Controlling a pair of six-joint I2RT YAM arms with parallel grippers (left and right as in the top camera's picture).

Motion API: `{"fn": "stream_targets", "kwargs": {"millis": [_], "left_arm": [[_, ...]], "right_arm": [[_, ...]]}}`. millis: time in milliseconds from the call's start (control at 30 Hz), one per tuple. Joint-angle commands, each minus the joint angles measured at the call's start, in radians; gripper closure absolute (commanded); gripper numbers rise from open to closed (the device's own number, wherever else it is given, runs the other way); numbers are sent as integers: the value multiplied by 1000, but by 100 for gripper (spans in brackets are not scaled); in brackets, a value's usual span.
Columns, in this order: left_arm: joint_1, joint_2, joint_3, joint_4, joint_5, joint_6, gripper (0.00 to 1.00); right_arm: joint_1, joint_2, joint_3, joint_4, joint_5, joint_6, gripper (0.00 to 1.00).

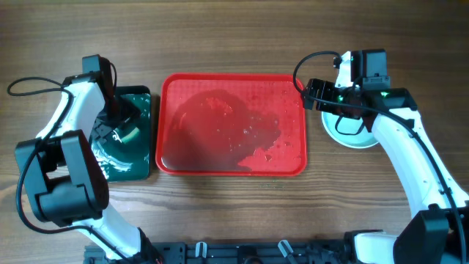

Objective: Clean dirty plates on tray and stack at the side

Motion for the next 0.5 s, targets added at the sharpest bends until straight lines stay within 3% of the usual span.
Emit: {"fn": "stream_targets", "kwargs": {"millis": [0,200,300,467], "left_arm": [[5,-19,76,-79,5,5,0],[-16,-149,485,-393,9,3,0],[-41,-254,518,-387,10,-1,0],[-41,-262,518,-387,8,1,0]], "right_arm": [[2,-11,11,1,17,-6,0],[2,-26,145,-85,13,-6,0],[2,-93,325,-189,13,-14,0],[2,-319,476,-267,-23,-12,0]]}}
